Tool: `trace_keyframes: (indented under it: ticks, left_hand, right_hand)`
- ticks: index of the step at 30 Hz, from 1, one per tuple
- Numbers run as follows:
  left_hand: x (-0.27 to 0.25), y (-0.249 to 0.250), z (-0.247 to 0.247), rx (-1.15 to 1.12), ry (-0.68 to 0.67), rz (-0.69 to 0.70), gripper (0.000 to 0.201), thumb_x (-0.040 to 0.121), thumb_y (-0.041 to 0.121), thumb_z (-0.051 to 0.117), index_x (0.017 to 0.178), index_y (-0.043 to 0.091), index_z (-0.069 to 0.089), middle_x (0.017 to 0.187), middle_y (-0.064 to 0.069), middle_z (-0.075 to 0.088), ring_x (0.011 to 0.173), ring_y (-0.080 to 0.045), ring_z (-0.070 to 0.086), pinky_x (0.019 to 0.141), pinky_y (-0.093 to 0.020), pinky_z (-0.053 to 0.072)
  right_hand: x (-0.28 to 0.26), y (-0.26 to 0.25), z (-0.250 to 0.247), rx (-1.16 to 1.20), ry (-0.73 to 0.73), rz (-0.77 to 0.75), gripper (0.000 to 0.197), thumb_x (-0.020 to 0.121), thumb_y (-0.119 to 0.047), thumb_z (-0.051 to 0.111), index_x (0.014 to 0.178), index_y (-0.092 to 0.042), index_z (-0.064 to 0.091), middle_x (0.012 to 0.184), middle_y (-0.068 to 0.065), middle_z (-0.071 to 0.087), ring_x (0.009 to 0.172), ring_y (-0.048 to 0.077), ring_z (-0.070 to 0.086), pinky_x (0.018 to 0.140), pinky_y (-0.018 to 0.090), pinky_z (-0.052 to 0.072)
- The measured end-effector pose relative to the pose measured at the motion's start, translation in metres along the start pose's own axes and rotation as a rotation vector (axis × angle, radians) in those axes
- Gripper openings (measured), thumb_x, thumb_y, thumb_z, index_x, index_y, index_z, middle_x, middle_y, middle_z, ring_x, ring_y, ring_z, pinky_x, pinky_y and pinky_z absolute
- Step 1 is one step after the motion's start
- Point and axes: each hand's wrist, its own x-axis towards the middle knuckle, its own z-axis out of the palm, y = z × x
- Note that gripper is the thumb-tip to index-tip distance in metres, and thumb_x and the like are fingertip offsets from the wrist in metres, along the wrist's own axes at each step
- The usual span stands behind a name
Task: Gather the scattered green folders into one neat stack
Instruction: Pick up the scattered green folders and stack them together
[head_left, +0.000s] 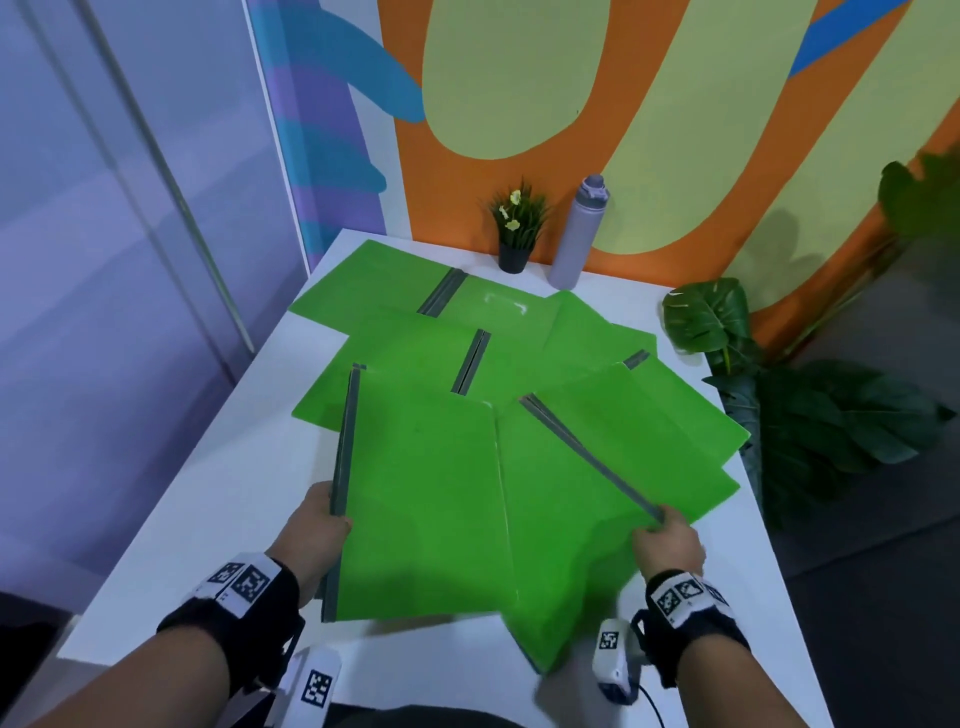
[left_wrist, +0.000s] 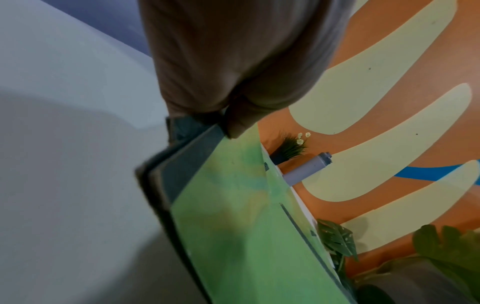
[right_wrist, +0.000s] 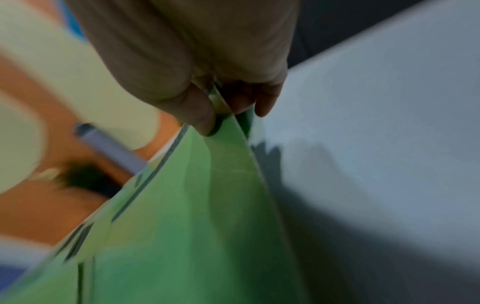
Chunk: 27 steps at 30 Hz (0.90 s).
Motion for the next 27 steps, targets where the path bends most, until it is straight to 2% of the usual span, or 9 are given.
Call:
trace_keyframes:
  ticks: [3, 6, 9, 11, 14, 16, 20, 24, 27]
  left_hand:
    - [0.004, 0.013, -0.009, 0.031, 0.095, 0.132, 0.045, 0.090, -0.001, 0.043, 0.126, 0.026, 0.044, 0.112, -0.013, 0.066, 0.093, -0.034, 0.066, 0.082, -0.053, 0.056]
    - [0.008, 0.027, -0.021, 0.058, 0.168, 0.283, 0.071, 0.090, -0.005, 0.040, 0.144, 0.040, 0.030, 0.120, -0.002, 0.059, 0.085, -0.030, 0.063, 0.073, -0.039, 0.055]
    - [0.013, 0.038, -0.023, -0.009, 0.203, 0.294, 0.070, 0.090, -0.008, 0.035, 0.142, 0.038, 0.042, 0.112, -0.007, 0.055, 0.052, -0.019, 0.043, 0.050, -0.024, 0.041]
    - [0.018, 0.037, -0.020, -0.116, 0.156, 0.239, 0.063, 0.089, -0.010, 0.035, 0.133, 0.031, 0.057, 0.105, -0.008, 0.059, 0.060, -0.014, 0.043, 0.062, -0.027, 0.042]
    - [0.016, 0.035, -0.011, -0.285, 0.003, 0.184, 0.056, 0.088, -0.009, 0.040, 0.122, 0.028, 0.064, 0.136, -0.011, 0.053, 0.109, -0.025, 0.057, 0.103, -0.045, 0.044]
    - [0.009, 0.034, 0.000, -0.384, -0.065, 0.149, 0.045, 0.095, -0.003, 0.043, 0.128, 0.023, 0.060, 0.144, -0.013, 0.048, 0.124, -0.029, 0.052, 0.108, -0.052, 0.040]
    - [0.000, 0.022, 0.020, -0.366, -0.117, 0.070, 0.071, 0.082, 0.023, 0.070, 0.145, 0.013, 0.039, 0.140, -0.012, 0.046, 0.119, -0.029, 0.056, 0.096, -0.048, 0.051]
    - [0.000, 0.008, 0.026, -0.215, -0.026, 0.053, 0.085, 0.068, -0.008, 0.079, 0.139, 0.016, 0.037, 0.119, -0.012, 0.054, 0.098, -0.032, 0.061, 0.081, -0.046, 0.058]
    - [-0.003, 0.010, 0.029, -0.183, -0.013, 0.148, 0.084, 0.069, -0.022, 0.068, 0.127, 0.030, 0.037, 0.115, -0.014, 0.051, 0.087, -0.032, 0.058, 0.069, -0.044, 0.057]
  right_hand:
    - [-0.012, -0.025, -0.027, -0.181, 0.308, -0.264, 0.024, 0.084, -0.021, 0.067, 0.106, -0.012, 0.068, 0.100, 0.021, 0.058, 0.100, 0.039, 0.050, 0.086, 0.048, 0.042]
    - [-0.022, -0.054, -0.049, 0.102, 0.502, -0.475, 0.009, 0.079, -0.010, 0.072, 0.086, -0.003, 0.070, 0.104, 0.022, 0.049, 0.101, 0.039, 0.045, 0.089, 0.050, 0.041]
    - [-0.036, -0.081, -0.063, 0.403, 0.557, -0.772, 0.007, 0.081, 0.007, 0.064, 0.089, 0.006, 0.064, 0.102, 0.023, 0.056, 0.095, 0.027, 0.054, 0.085, 0.024, 0.044]
    - [-0.054, -0.098, -0.066, 0.415, 0.581, -0.938, 0.009, 0.084, 0.005, 0.062, 0.091, 0.001, 0.064, 0.086, 0.015, 0.063, 0.078, 0.016, 0.053, 0.070, 0.015, 0.038]
    - [-0.087, -0.110, -0.050, 0.366, 0.456, -1.242, 0.015, 0.082, 0.005, 0.062, 0.089, -0.007, 0.068, 0.081, 0.005, 0.068, 0.071, 0.008, 0.057, 0.065, 0.011, 0.045]
    - [-0.110, -0.105, -0.028, 0.335, 0.317, -1.451, 0.015, 0.085, -0.001, 0.059, 0.089, -0.007, 0.073, 0.088, 0.003, 0.074, 0.079, 0.009, 0.066, 0.071, 0.016, 0.054]
    - [-0.130, -0.067, 0.025, 0.231, -0.059, -1.646, 0.023, 0.083, -0.006, 0.066, 0.102, -0.016, 0.072, 0.106, 0.001, 0.074, 0.098, 0.014, 0.068, 0.081, 0.027, 0.057]
    - [-0.119, -0.043, 0.045, 0.046, -0.513, -1.641, 0.036, 0.094, -0.011, 0.052, 0.126, -0.022, 0.062, 0.137, -0.004, 0.059, 0.131, 0.010, 0.049, 0.108, 0.035, 0.042]
    - [-0.110, -0.039, 0.034, -0.125, -0.581, -1.482, 0.062, 0.079, -0.007, 0.048, 0.136, -0.031, 0.050, 0.147, -0.019, 0.041, 0.142, -0.002, 0.025, 0.119, 0.036, 0.013]
